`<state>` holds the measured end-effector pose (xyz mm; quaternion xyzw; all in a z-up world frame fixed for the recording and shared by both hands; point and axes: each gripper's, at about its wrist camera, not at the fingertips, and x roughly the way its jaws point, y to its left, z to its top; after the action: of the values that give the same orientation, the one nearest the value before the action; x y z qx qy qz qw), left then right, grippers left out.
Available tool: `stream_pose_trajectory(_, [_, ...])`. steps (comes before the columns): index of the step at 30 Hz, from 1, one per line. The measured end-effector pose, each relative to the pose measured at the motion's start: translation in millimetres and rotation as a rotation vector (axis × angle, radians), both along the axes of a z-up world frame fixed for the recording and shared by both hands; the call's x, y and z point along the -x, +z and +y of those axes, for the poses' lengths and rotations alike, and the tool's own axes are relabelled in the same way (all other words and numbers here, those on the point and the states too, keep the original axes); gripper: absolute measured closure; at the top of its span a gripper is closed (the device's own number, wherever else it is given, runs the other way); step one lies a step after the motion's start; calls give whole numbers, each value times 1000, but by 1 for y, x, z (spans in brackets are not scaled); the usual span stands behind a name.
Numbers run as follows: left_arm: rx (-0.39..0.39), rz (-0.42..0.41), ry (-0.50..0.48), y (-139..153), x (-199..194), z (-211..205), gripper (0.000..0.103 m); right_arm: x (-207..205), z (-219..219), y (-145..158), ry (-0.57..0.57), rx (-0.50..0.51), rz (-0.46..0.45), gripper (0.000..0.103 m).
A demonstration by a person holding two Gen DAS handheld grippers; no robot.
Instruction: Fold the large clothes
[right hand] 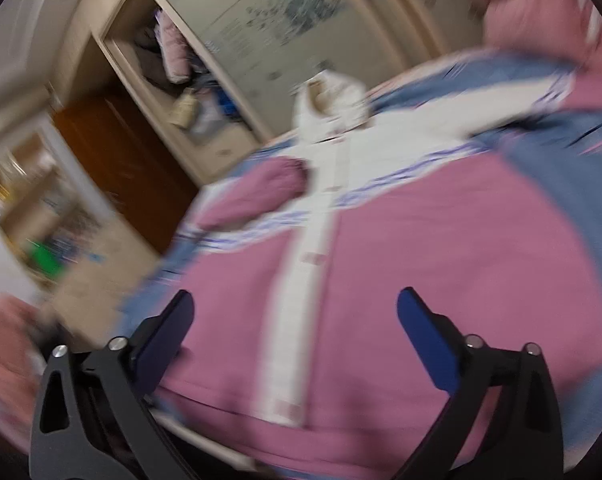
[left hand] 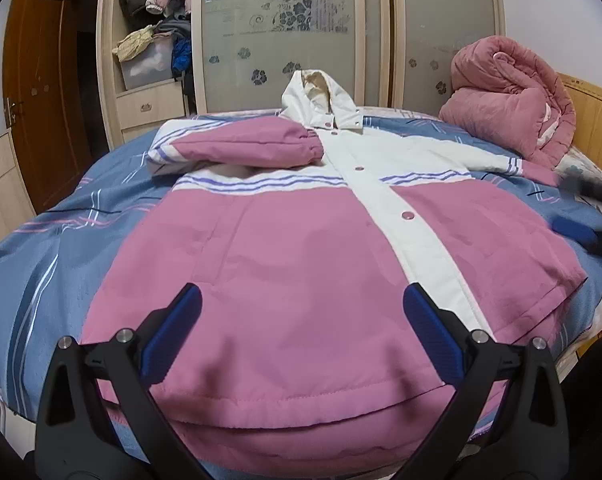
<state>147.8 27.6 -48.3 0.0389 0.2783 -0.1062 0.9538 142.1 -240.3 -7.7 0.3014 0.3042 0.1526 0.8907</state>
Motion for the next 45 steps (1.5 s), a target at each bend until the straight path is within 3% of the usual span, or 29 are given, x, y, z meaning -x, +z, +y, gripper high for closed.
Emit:
stream_pose_trajectory(2, [6,-7,0,2,1,2,2,-36,8,8,68,-89,37,17])
stream_pose_trajectory(5, [19,-8,9,3,-1,8,2,-106,24,9,118,-211,117,23])
stream_pose_trajectory(9, [49,-2,33,4,-6,19,2,-200,44,-18,116,-294,253,25])
stream_pose_trajectory(10, [55,0,37,5,-7,21,2,-220,48,-27,107,-318,285,31])
stream_pose_trajectory(13, [65,-1,44,6,-10,26,2,-264,56,-48,79,-381,361,33])
stream_pose_trajectory(20, [92,6,50,9,-13,36,2,-320,58,-95,-57,-423,461,33])
stream_pose_trajectory(25, [98,14,47,9,-16,36,2,-354,75,-92,-23,-346,452,36])
stream_pose_trajectory(26, [98,19,46,8,-17,35,2,-357,75,-89,-43,-341,448,43])
stream_pose_trajectory(27, [100,24,44,8,-18,34,2,-359,74,-83,-72,-330,433,71])
stream_pose_trajectory(28, [103,25,39,8,-18,33,2,-359,75,-72,-77,-309,404,88])
stream_pose_trajectory(35, [96,31,18,4,-19,26,2,-360,76,32,-8,-202,150,93])
stream_pose_trajectory(40, [87,35,18,2,-20,24,2,-345,43,108,-60,-123,-27,94])
stream_pose_trajectory(45, [81,41,13,0,-19,23,2,-332,-19,136,-155,-74,-102,94])
